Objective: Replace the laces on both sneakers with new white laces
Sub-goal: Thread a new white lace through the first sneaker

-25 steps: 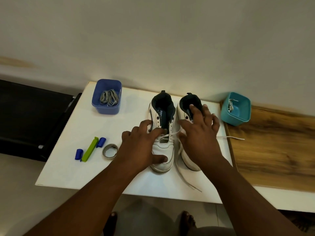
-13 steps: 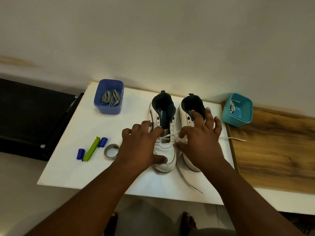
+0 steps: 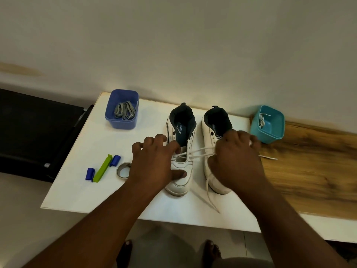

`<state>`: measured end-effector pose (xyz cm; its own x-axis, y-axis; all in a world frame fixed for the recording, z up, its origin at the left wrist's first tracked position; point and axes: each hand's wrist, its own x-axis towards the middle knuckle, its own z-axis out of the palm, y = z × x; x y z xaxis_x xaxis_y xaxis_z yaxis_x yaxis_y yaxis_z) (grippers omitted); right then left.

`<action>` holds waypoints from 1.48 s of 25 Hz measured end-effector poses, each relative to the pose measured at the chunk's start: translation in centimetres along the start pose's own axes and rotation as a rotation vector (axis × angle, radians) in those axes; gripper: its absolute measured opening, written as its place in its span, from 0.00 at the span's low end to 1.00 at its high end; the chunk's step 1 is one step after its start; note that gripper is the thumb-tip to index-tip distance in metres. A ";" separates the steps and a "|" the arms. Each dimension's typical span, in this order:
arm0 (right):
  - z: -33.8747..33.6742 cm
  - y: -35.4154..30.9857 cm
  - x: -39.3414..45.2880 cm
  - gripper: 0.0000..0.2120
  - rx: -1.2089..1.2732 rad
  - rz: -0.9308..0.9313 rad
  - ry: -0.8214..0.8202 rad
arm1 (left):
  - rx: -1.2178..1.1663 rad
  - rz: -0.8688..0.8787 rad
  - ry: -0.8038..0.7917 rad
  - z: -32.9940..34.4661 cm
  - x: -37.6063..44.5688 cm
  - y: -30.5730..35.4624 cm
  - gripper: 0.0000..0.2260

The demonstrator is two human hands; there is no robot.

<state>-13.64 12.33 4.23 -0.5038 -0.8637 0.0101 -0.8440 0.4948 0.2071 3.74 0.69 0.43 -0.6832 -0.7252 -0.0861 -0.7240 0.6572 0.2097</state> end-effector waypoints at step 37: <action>-2.1 -1.6 0.0 0.09 1.044 -0.010 0.117 | -1.221 0.018 0.002 -1.7 -2.0 4.1 0.13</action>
<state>-11.89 11.33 5.93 -0.5220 -0.8446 0.1191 -0.6155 0.2763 -0.7381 2.27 4.46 3.08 -0.6917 -0.7185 -0.0725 -0.1481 0.0429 0.9880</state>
